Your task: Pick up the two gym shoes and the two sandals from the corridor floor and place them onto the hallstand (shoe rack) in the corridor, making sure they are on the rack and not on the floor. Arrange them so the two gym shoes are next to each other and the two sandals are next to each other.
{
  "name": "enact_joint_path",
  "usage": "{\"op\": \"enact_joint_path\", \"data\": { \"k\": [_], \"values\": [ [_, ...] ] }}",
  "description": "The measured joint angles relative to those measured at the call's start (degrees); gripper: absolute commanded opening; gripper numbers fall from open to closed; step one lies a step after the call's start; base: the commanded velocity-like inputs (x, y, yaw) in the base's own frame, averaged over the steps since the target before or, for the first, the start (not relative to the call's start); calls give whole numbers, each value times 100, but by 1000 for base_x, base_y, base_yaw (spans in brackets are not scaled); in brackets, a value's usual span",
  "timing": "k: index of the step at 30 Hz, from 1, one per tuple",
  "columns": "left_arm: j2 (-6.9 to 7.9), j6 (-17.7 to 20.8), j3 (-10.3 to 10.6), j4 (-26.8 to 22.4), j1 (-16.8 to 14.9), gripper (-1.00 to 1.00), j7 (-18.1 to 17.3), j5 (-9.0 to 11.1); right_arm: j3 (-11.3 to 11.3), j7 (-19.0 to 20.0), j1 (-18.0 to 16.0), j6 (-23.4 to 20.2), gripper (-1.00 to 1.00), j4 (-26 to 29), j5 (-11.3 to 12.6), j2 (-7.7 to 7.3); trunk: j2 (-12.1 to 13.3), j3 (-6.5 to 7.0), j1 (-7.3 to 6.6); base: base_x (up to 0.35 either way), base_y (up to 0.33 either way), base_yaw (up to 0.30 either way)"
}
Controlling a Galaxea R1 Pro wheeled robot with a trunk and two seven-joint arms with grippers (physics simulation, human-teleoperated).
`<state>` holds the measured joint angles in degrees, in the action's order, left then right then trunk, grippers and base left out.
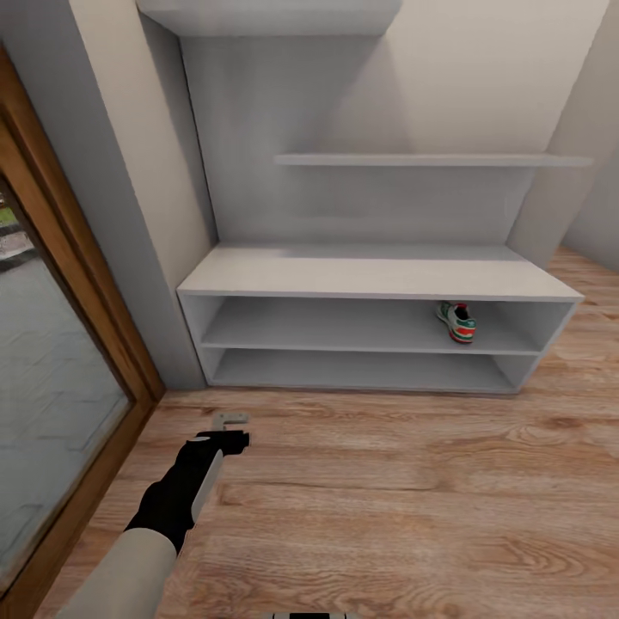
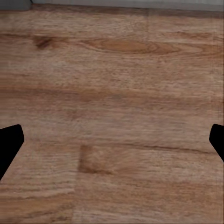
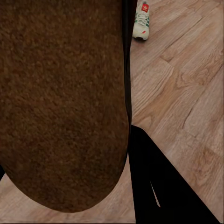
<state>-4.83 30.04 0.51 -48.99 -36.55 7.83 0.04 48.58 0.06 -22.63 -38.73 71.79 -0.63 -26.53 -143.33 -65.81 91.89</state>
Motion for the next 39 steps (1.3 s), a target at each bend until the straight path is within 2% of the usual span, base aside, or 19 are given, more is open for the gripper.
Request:
{"op": "enact_joint_path", "data": {
  "k": [3,5,6,8,10,13,15,19,22,23,24,25,27,29,32,34,35,36,39],
  "values": [
    [11,-178,-5,1,6,100,-340,1,0,0,0,-1,-100,2,-1,0,0,0,0,0,216,0],
    [168,-495,-7,5,14,100,-1304,5,-2,0,0,-1,-100,4,-1,-1,0,0,0,0,64,0],
    [311,-626,-9,16,15,100,-1799,2,-4,0,-1,1,-100,4,0,-1,0,0,0,0,32,0],
    [743,-947,-19,164,16,100,-2975,4,-7,0,-1,2,-100,2,1,-1,0,0,0,0,13,0],
    [1046,-1234,-30,289,17,100,-3845,54,-9,0,0,3,-100,-1,7,-1,0,0,0,0,6,0],
    [1299,-1699,-139,475,18,100,-5074,297,-45,13,0,4,-100,-25,24,8,0,0,0,0,1,0],
    [1341,-1978,-177,558,18,100,-5512,384,-242,18,1,1,-100,-108,65,59,0,0,0,0,0,0],
    [1367,-2421,-199,611,18,100,-5787,439,-1208,31,0,-2,-100,-494,81,185,0,0,0,0,0,0],
    [1375,-2547,-209,618,23,100,-5844,456,-2514,42,1,-7,-100,-848,167,233,0,0,1,0,0,0],
    [1376,-2556,-208,617,24,100,-5848,455,-2711,39,0,-10,-100,-885,138,248,0,0,0,0,0,0],
    [1377,-2574,-207,606,28,100,-5858,452,-3034,25,-1,-50,-100,-965,30,418,0,-1,0,0,0,0],
    [1373,-2582,-205,602,26,100,-5860,451,-3763,28,-8,-145,-100,-994,232,621,0,0,1,0,0,0],
    [1368,-2587,-199,576,26,100,-5865,451,-3850,25,-39,-438,-100,-1026,218,875,0,0,0,0,0,0],
    [1343,-2588,-176,469,26,100,-5871,452,-3995,23,-306,-1043,-100,-1043,266,1226,0,0,0,0,0,0],
    [1332,-2585,-167,268,27,100,-5872,451,-4062,13,-743,-1345,-100,-1138,210,1643,0,0,0,0,0,0],
    [1328,-2582,-165,204,26,100,-5876,454,-4098,1,-970,-1417,-100,-1330,234,2011,0,0,0,0,0,0],
    [1321,-2580,-162,181,27,100,-5875,450,-4114,-8,-1075,-1446,-100,-1424,124,2235,0,0,0,0,0,0],
    [1278,-2578,-157,165,27,100,-5873,432,-4138,-12,-1185,-1473,-100,-1523,155,2557,0,0,0,0,0,0],
    [1257,-2576,-160,156,28,100,-5870,417,-4161,-14,-1241,-1489,-100,-1570,62,2721,0,0,0,0,0,0]
  ]
}}
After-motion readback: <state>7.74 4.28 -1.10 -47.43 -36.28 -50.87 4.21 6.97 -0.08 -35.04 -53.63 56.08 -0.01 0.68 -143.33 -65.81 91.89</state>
